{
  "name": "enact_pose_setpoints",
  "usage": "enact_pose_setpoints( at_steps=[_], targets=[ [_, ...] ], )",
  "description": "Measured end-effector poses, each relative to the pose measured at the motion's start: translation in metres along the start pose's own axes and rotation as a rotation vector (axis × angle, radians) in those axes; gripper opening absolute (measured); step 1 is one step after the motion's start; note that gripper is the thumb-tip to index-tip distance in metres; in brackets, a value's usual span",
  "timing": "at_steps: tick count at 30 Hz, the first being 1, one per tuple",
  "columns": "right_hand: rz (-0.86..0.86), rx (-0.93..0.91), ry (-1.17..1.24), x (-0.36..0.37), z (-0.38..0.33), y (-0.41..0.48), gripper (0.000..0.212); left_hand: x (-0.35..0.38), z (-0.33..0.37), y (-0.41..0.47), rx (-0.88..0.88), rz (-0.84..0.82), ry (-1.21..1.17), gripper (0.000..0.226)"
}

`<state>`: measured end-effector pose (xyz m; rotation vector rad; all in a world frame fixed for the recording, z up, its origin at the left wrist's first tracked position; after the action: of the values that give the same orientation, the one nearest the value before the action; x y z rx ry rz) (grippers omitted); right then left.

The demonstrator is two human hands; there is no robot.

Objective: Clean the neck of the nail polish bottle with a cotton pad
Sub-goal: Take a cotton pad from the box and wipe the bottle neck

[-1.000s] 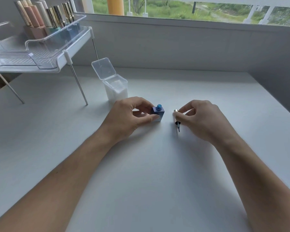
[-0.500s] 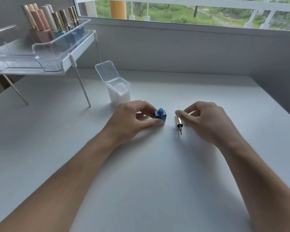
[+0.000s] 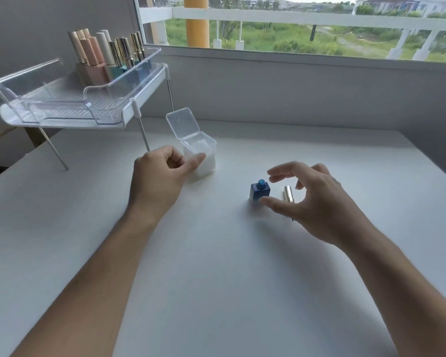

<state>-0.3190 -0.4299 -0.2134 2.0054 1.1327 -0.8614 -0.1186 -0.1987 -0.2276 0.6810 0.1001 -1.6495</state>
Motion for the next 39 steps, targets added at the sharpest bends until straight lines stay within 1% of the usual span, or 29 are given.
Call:
enact_pose_setpoints(
  at_steps=[4,8,10,12,15,16,18,20,22,24,26,30,33,36,39],
  targets=[
    [0.02,-0.026,0.003,0.008,-0.003,0.003,0.045,0.005,-0.011,0.001,-0.082,-0.02,0.055,0.05],
    [0.057,-0.021,0.023,0.01,-0.004,0.006,0.036,0.011,-0.013,0.003,-0.074,-0.05,0.038,0.069],
    [0.076,-0.014,0.02,0.011,-0.003,0.007,0.032,0.012,-0.016,0.006,-0.068,-0.071,0.028,0.074],
    [0.095,-0.007,0.012,0.013,-0.004,0.008,0.027,0.013,-0.016,0.008,-0.061,-0.089,0.008,0.071],
    [0.105,-0.006,0.009,0.017,-0.008,0.009,0.021,0.016,-0.016,0.009,-0.066,-0.118,-0.06,0.056],
    [0.105,-0.004,0.011,0.017,-0.009,0.009,0.022,0.017,-0.015,0.009,-0.067,-0.123,-0.083,0.052],
    [0.108,-0.003,0.022,0.016,-0.01,0.009,0.033,0.018,-0.013,0.009,-0.056,-0.127,-0.113,0.048],
    [0.144,0.0,0.056,0.01,-0.011,0.008,0.044,0.019,-0.011,0.009,-0.018,-0.132,-0.124,0.046],
    [0.203,-0.014,0.085,0.002,-0.012,0.008,0.048,0.019,-0.007,0.007,0.043,-0.129,-0.111,0.046],
    [0.248,-0.034,0.118,-0.004,-0.014,0.008,0.045,0.019,-0.002,0.006,0.109,-0.116,-0.084,0.046],
    [0.27,-0.054,0.157,-0.008,-0.018,0.009,0.036,0.018,0.001,0.005,0.173,-0.099,-0.074,0.048],
    [0.245,-0.1,0.185,-0.008,-0.035,0.019,0.024,0.015,0.006,0.006,0.241,-0.06,-0.084,0.05],
    [0.172,-0.129,0.174,-0.007,-0.053,0.037,0.019,0.013,0.006,0.006,0.27,-0.036,-0.083,0.051],
    [0.11,-0.147,0.16,-0.007,-0.072,0.06,0.016,0.011,0.004,0.008,0.287,-0.014,-0.074,0.051],
    [0.096,-0.128,0.15,-0.004,-0.09,0.082,0.017,0.01,0.003,0.009,0.311,0.004,-0.054,0.05]
  ],
)
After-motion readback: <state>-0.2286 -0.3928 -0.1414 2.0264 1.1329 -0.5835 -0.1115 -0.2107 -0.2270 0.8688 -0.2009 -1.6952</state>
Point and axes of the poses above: each hand's wrist, its own y-axis towards the middle knuckle, its own x-axis out of the palm, z = x × y, the point moved 3 cm from there along y, towards the middle knuckle, and after that the axes turned 1 degree about -x, right-handed, at the moved point
